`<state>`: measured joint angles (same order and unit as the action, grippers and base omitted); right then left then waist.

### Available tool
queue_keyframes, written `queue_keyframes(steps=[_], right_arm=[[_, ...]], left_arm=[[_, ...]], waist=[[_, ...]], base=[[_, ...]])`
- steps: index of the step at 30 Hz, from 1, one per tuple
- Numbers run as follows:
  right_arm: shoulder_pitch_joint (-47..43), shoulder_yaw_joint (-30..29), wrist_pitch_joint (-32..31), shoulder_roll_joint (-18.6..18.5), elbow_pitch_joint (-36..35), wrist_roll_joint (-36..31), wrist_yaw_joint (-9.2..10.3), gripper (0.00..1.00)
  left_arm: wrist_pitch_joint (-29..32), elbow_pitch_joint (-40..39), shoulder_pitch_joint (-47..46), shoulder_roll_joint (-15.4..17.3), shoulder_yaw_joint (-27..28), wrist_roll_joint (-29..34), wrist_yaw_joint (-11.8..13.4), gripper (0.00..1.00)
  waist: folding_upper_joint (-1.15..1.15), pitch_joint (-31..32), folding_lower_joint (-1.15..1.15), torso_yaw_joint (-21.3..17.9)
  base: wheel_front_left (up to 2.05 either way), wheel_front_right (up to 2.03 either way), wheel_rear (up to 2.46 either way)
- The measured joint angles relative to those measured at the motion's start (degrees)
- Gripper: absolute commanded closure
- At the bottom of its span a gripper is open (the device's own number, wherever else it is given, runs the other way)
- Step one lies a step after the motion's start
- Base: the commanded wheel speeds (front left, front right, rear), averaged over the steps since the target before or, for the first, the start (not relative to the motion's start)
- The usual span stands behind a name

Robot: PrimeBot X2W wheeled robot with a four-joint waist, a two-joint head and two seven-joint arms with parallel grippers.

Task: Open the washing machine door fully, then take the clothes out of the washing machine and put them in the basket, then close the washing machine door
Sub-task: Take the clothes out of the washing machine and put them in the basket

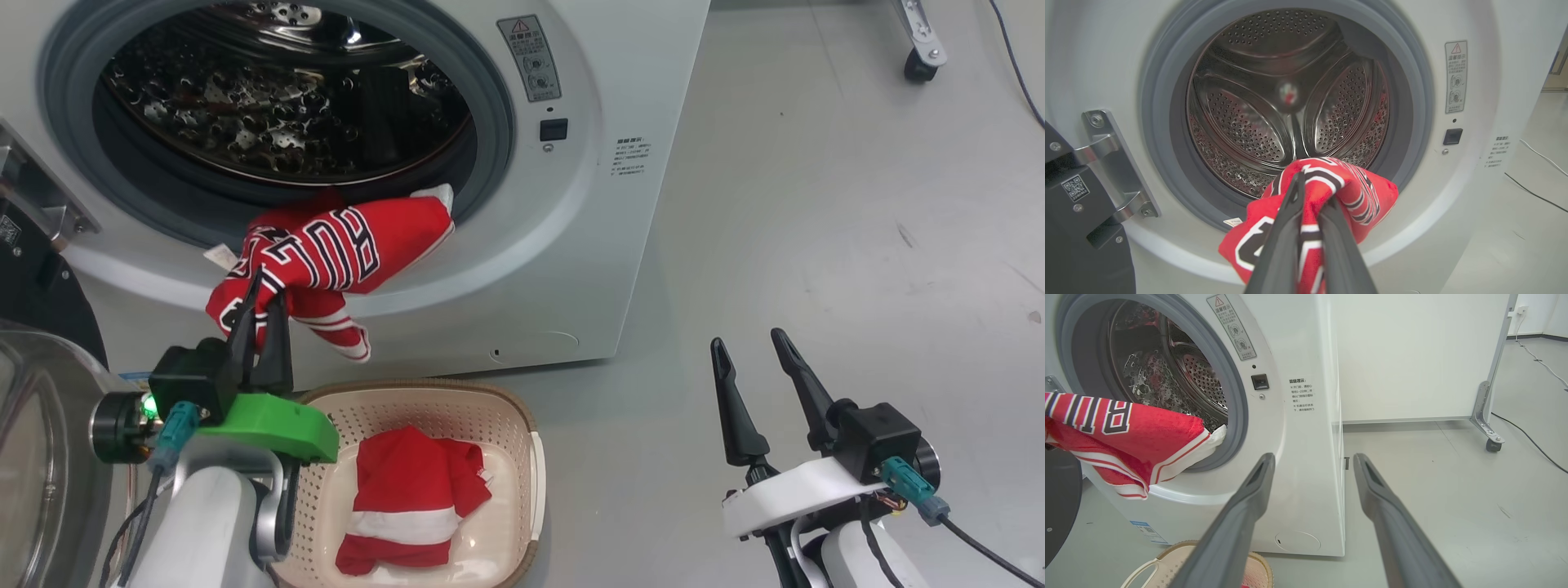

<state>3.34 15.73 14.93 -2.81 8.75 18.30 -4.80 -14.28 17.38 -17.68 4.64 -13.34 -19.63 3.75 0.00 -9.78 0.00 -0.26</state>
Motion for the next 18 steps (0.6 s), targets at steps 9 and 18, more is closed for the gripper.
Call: queue_keyframes(steps=[9,18], right_arm=[[-3.28,-0.57,0.0,0.0,0.64,-1.16,0.42,0.0],[-5.02,-1.12,0.0,-0.02,0.36,-1.91,0.86,0.0]], left_arm=[[0.0,-3.48,6.02,0.0,-0.7,1.22,0.56,1.0],[0.0,-7.4,9.29,0.0,-0.9,1.74,1.08,1.0]], waist=[[0.0,3.33,0.0,-0.19],[0.0,4.93,0.0,-0.63]], base=[[0.0,0.0,0.0],[0.0,0.0,0.0]])
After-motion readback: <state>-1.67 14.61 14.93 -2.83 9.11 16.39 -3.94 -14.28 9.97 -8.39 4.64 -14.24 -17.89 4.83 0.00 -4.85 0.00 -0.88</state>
